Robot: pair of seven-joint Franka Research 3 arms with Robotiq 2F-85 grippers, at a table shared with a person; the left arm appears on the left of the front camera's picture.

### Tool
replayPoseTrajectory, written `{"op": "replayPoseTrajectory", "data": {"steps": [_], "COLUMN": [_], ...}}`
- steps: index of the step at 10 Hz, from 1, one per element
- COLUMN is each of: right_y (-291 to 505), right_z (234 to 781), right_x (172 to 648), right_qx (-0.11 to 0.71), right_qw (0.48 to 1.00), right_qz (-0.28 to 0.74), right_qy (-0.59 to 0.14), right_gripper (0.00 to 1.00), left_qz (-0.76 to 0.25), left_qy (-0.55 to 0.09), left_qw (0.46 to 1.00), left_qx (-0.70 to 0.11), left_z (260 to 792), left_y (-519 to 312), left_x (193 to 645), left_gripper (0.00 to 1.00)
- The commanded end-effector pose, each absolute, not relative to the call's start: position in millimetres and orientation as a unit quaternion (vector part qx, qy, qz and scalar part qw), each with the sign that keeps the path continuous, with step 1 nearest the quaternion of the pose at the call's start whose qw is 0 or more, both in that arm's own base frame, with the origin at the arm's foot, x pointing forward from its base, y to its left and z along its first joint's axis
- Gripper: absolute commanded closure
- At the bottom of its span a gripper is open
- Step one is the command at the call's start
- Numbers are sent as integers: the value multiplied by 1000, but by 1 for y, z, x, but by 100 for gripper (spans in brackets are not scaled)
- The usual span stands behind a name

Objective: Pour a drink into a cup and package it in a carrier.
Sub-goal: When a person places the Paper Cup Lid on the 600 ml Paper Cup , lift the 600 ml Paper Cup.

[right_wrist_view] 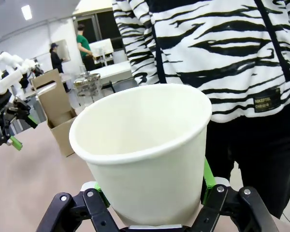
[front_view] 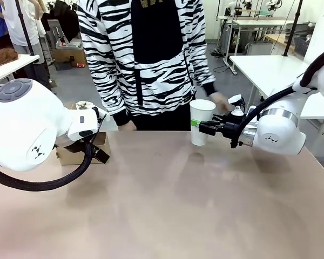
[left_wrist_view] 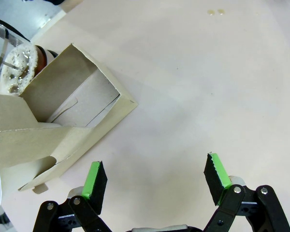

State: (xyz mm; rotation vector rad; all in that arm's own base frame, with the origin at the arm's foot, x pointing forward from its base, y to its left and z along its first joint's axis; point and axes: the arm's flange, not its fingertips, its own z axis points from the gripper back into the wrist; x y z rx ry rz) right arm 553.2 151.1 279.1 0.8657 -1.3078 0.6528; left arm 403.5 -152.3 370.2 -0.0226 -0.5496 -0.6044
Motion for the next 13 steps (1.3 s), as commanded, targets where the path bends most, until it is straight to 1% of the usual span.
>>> {"op": "replayPoseTrajectory", "data": {"steps": [1, 13], "right_y": [153, 153], "right_z": [282, 282], "right_x": [552, 552], "right_qx": [381, 381], "right_qw": [661, 661], "right_qz": [288, 288], "right_qy": [-579, -579], "right_gripper": [20, 20], "left_qz": [-294, -294], "left_qy": [-268, -268], "left_qw": [918, 918], "left_qx": [-12, -12], "left_z": [371, 371], "left_y": [-152, -152], "left_x": [403, 403], "left_gripper": [0, 0]}}
